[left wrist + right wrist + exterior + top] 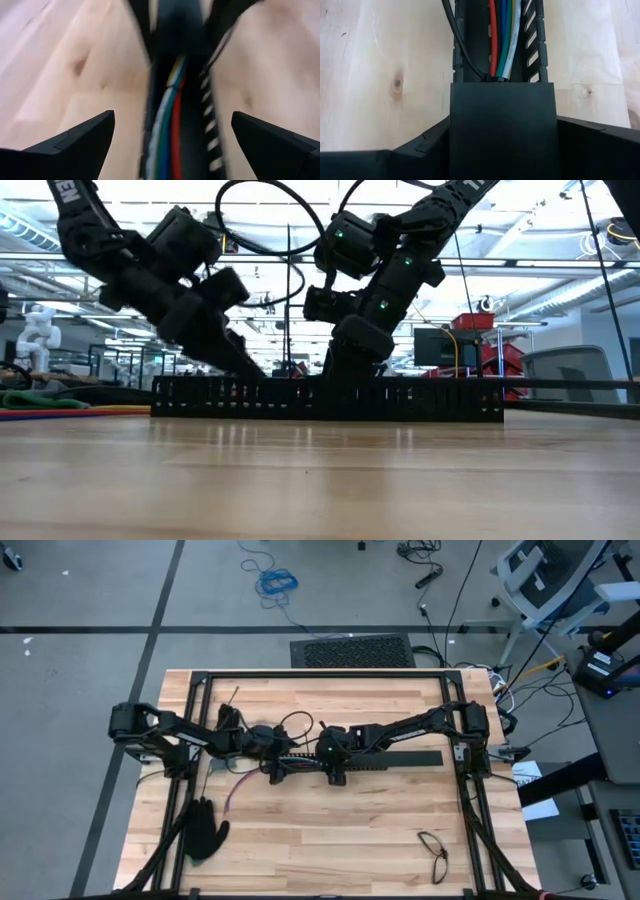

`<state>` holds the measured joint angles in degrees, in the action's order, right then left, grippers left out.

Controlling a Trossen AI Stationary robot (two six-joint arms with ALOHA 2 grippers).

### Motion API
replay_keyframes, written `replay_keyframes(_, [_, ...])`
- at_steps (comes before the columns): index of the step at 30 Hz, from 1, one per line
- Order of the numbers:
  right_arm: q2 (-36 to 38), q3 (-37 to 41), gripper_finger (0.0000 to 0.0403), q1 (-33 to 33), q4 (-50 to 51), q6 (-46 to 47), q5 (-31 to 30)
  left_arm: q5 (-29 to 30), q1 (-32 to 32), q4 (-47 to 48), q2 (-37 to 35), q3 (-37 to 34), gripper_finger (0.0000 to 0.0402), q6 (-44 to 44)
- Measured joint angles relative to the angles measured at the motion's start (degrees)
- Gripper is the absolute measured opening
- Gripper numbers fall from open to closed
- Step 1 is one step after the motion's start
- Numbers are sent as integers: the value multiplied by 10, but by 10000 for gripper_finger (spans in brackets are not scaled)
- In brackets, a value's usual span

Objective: Ziptie cables

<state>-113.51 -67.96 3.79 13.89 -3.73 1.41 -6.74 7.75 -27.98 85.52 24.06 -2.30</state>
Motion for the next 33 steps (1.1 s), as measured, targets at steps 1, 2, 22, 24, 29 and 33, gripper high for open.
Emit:
replay_keyframes(1, [0, 0, 247, 0, 0, 0, 0, -16, 0, -1, 0, 4, 398, 0])
replay_keyframes(2, [0, 0, 247, 0, 0, -1, 0, -27, 0, -6, 0, 10, 398, 1])
replay_keyframes(22, [-1, -15, 247, 3, 4, 25, 4, -35, 0, 16, -1, 34, 398, 5])
replay_keyframes(24, [-2, -24, 247, 8, 15, 33, 17, -35, 0, 16, -1, 34, 398, 5])
replay_keyframes(29, [-3, -28, 249, 27, 34, 57, 55, -35, 0, 16, -1, 34, 398, 5])
replay_keyframes(33, [-3, -28, 265, 38, 56, 63, 72, -35, 0, 16, -1, 34, 398, 6])
